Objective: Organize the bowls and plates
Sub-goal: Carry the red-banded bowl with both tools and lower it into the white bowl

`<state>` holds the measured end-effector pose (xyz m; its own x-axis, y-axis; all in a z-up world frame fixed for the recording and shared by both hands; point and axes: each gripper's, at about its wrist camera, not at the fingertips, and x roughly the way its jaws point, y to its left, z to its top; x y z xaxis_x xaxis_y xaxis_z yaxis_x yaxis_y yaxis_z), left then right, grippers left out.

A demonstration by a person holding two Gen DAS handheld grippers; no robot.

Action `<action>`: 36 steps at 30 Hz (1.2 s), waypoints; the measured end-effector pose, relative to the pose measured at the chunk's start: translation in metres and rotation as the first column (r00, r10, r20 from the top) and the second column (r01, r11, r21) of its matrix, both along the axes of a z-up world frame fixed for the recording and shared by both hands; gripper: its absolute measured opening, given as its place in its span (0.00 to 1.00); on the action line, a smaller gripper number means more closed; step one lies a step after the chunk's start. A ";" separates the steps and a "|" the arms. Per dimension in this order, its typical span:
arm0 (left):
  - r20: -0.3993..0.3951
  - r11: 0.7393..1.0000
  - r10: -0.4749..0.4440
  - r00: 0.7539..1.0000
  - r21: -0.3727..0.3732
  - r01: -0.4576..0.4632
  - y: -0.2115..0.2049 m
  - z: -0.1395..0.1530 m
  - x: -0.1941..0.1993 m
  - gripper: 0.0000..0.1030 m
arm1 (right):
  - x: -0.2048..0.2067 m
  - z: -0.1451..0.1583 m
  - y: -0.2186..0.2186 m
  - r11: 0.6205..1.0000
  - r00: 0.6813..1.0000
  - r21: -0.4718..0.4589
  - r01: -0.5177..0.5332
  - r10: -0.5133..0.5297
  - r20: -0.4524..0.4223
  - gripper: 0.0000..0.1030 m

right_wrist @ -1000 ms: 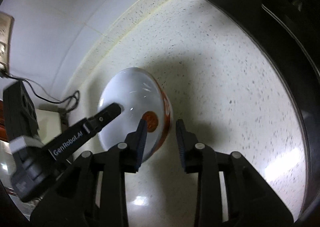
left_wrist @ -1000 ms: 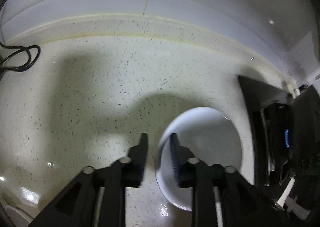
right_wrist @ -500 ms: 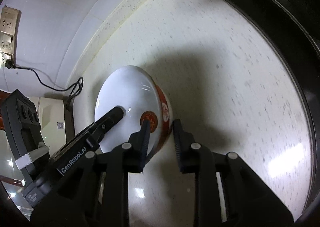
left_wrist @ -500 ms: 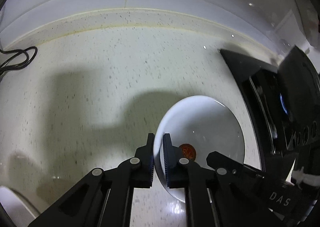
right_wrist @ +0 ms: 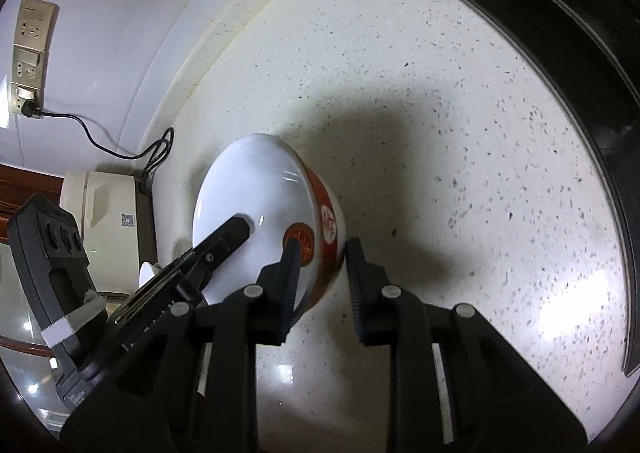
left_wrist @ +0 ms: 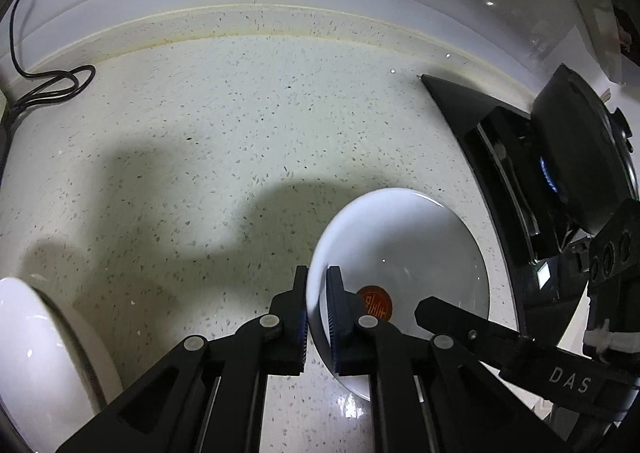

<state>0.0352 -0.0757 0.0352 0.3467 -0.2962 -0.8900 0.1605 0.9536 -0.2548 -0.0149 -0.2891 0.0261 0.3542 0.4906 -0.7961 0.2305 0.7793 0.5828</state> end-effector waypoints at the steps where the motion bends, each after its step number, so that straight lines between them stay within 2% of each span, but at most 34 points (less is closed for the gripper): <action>1: 0.004 1.000 0.000 1.000 -0.001 0.000 0.000 0.002 -0.002 0.08 | -0.001 0.003 0.001 1.000 1.000 -0.001 0.001 -0.001 0.005 0.26; 16: 0.106 1.000 -0.002 0.994 0.019 0.000 0.013 0.038 -0.028 0.10 | -0.019 0.029 0.010 1.000 0.998 0.007 -0.012 0.011 0.056 0.26; 27: 0.144 0.998 0.062 0.988 0.002 -0.063 0.037 0.055 -0.044 0.10 | -0.027 0.048 0.033 0.998 0.993 0.014 -0.056 0.054 0.102 0.26; 36: 0.163 0.991 0.130 0.978 -0.002 -0.132 0.069 0.061 -0.056 0.10 | -0.021 0.052 0.064 0.992 0.986 0.028 -0.121 0.117 0.117 0.26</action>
